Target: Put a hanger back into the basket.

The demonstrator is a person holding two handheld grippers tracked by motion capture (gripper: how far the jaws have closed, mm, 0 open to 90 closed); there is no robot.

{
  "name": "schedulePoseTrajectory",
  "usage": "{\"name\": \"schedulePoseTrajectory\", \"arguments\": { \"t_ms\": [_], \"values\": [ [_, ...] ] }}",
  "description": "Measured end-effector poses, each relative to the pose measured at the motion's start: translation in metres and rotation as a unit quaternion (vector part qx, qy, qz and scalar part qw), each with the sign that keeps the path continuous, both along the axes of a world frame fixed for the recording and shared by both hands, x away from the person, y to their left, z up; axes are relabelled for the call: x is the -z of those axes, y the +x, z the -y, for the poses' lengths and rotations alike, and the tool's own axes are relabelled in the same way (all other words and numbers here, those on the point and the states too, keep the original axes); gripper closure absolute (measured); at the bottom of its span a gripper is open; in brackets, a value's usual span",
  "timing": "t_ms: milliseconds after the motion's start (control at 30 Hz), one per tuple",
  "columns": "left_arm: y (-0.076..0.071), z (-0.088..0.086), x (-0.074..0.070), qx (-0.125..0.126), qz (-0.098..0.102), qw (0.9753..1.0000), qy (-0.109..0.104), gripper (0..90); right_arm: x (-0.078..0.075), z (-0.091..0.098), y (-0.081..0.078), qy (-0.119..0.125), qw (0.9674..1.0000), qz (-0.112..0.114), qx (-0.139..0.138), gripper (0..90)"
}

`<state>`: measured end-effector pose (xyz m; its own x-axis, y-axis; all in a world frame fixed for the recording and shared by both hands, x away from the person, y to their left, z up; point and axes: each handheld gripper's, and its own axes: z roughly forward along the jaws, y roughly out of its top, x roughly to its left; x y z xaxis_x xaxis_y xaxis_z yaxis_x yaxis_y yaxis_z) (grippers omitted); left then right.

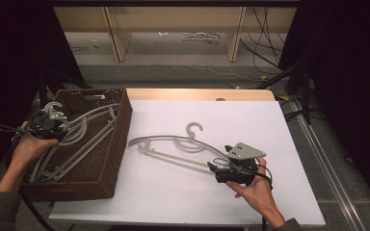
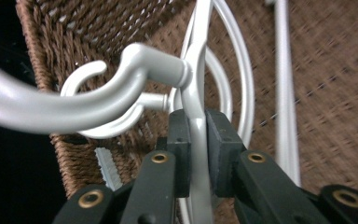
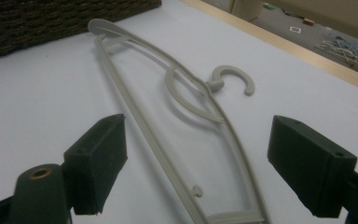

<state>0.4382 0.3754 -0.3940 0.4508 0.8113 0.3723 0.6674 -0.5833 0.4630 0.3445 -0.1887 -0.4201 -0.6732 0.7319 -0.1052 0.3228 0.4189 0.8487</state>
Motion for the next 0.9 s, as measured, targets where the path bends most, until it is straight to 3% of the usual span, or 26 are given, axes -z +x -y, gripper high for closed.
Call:
{"name": "schedulePoseTrajectory", "arguments": {
  "t_ms": [167, 233, 267, 400, 500, 533, 567, 600, 667, 700, 767, 800, 833, 900],
  "values": [
    [0.001, -0.004, 0.009, -0.021, -0.003, 0.9997, -0.014, 76.2, 0.0, 0.0, -0.001, -0.004, 1.0, -0.003, -0.001, 20.8],
    [-0.001, -0.006, 0.007, -0.036, 0.007, 0.999, -0.025, 64.1, 0.0, 0.0, -0.001, -0.004, 1.0, -0.004, -0.001, 20.8],
    [-0.002, -0.005, 0.005, -0.045, 0.014, 0.9985, -0.029, 56.9, 0.0, 0.0, 0.0, -0.004, 1.0, -0.004, 0.0, 20.7],
    [-0.012, 0.0, -0.006, -0.052, 0.045, 0.9969, -0.036, 43.6, 0.001, 0.001, 0.0, -0.002, 1.0, -0.005, 0.004, 20.5],
    [-0.024, 0.01, -0.017, -0.055, 0.076, 0.9932, -0.068, 36.5, 0.001, 0.001, 0.0, -0.002, 1.0, -0.004, 0.005, 20.4],
    [-0.028, 0.012, -0.02, -0.054, 0.085, 0.9918, -0.079, 35.2, 0.002, 0.001, 0.0, 0.0, 1.0, -0.001, 0.005, 20.4],
    [-0.035, 0.019, -0.026, -0.05, 0.101, 0.9882, -0.104, 34.3, 0.001, 0.001, 0.0, -0.002, 1.0, -0.002, 0.005, 20.3],
    [-0.038, 0.021, -0.028, -0.05, 0.107, 0.9864, -0.115, 32.0, 0.001, 0.001, 0.0, -0.001, 1.0, -0.003, 0.005, 20.4],
    [-0.049, 0.032, -0.034, -0.04, 0.122, 0.9806, -0.148, 27.3, 0.001, 0.001, 0.0, -0.001, 1.0, 0.0, 0.006, 20.4],
    [-0.049, 0.032, -0.034, -0.04, 0.122, 0.9806, -0.148, 27.3, 0.001, 0.001, 0.0, 0.0, 1.0, 0.0, 0.006, 20.4],
    [-0.066, 0.055, -0.037, -0.01, 0.144, 0.9709, -0.191, 26.9, 0.002, 0.001, 0.0, 0.002, 1.0, 0.001, 0.008, 20.3],
    [-0.069, 0.061, -0.038, -0.003, 0.148, 0.9692, -0.197, 26.3, 0.002, 0.001, 0.0, 0.002, 1.0, 0.001, 0.009, 20.3],
    [-0.069, 0.061, -0.038, -0.003, 0.148, 0.9692, -0.197, 26.3, 0.002, 0.001, 0.0, 0.003, 1.0, 0.001, 0.009, 20.3],
    [-0.08, 0.082, -0.038, 0.028, 0.171, 0.9644, -0.199, 25.5, 0.002, 0.0, -0.001, 0.002, 1.0, 0.001, 0.007, 20.3]
  ]
}}
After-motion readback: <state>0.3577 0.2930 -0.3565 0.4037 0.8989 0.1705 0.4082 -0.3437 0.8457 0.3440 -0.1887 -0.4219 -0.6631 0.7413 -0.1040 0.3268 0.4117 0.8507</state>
